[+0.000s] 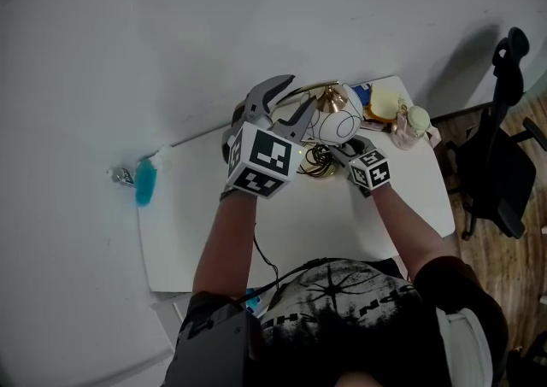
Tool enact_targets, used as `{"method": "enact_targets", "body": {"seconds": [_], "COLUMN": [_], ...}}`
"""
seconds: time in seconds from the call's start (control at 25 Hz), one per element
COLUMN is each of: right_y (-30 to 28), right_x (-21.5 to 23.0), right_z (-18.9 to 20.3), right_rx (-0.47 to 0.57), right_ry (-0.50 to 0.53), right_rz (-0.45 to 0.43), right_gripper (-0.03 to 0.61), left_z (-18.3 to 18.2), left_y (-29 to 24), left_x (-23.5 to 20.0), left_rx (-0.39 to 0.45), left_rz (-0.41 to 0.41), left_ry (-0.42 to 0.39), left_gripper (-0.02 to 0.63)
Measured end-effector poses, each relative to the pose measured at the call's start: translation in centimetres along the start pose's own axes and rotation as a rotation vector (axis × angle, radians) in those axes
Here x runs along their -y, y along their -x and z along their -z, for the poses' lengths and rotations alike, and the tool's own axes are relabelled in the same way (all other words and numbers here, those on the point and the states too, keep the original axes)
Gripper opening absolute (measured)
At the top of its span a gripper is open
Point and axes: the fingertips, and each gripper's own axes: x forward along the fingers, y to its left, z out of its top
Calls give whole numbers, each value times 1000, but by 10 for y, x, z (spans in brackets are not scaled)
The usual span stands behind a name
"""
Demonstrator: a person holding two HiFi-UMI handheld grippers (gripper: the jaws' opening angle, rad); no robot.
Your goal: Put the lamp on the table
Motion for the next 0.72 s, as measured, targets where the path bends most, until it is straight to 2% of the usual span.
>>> {"method": "enact_targets", "body": {"seconds": [0.24, 0.48, 0.56, 0.72], "right_y": [22, 56, 68, 95], "right_x": [-8, -13, -14, -16], "right_z": [-13, -23, -26, -36], "right_rx": [43, 75, 85, 106], "right_ry": [21, 61, 74, 112], "right_rz": [-15, -27, -40, -70], "right_gripper": [196, 195, 186, 86], "left_z": [-5, -5, -8, -11], "left_y": [23, 52, 60, 76], "left_x": [1, 11, 18, 35], "left_rx": [25, 71, 100, 163], "left_rz": [-60, -119, -133, -151], "left_ry": [10, 114, 150, 251], "left_gripper": [186, 181, 131, 34]}}
